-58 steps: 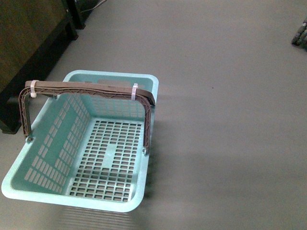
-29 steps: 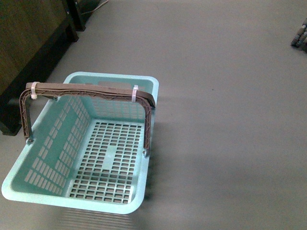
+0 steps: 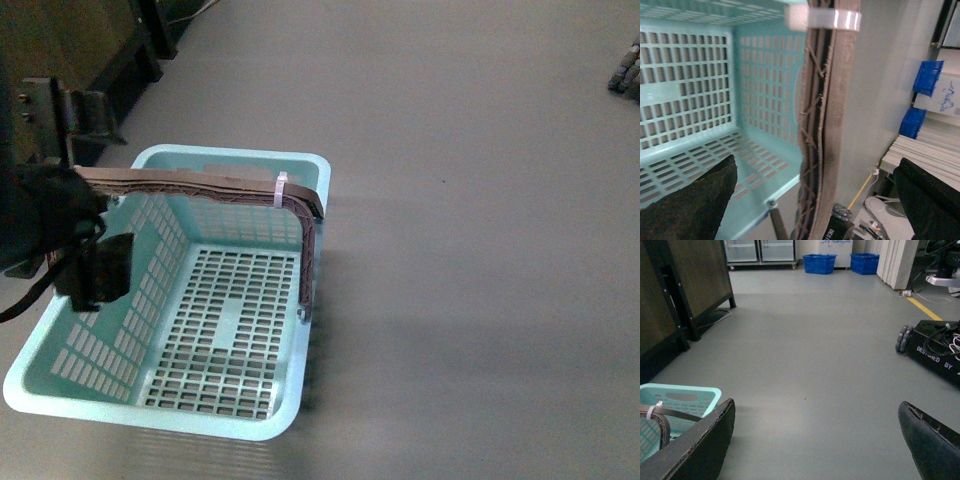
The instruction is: Pick mango and avocado into basket
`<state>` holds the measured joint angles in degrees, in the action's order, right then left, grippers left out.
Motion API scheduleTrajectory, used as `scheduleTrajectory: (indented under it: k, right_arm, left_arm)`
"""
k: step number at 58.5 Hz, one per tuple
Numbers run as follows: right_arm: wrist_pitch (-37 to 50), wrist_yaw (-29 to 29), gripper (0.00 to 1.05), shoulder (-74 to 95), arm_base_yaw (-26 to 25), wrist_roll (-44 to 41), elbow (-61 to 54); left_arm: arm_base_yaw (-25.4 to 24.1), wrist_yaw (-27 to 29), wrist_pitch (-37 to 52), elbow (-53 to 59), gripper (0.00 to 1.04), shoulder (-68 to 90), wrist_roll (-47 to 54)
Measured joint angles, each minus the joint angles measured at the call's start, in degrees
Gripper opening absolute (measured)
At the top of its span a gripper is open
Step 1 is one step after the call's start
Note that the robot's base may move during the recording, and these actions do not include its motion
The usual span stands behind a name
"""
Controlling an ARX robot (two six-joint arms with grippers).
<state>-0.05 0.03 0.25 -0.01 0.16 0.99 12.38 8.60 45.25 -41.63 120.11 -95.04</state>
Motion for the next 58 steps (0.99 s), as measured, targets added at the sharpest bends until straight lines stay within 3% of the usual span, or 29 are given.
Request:
scheduleTrajectory:
  k: [17, 25, 54, 58]
  right_arm:
    - [0.0, 0.0, 0.96, 0.0, 0.0, 0.0, 0.0]
    - [0.0, 0.0, 0.96, 0.0, 0.0, 0.0, 0.0]
    - [0.0, 0.0, 0.96, 0.0, 0.0, 0.0, 0.0]
    - [0.0, 0.0, 0.96, 0.0, 0.0, 0.0, 0.0]
  left_arm:
    - [2.25, 0.61, 2.32, -15.43, 0.96, 12.96, -1.27]
    - [2.64, 1.22, 2.08, -16.68, 0.94, 14.27, -1.92]
    - [2.75, 2.82, 1.46, -12.61, 0.19, 10.82, -1.84]
    - [2.58, 3.3, 0.81, -12.37, 0.16, 9.29, -1.03]
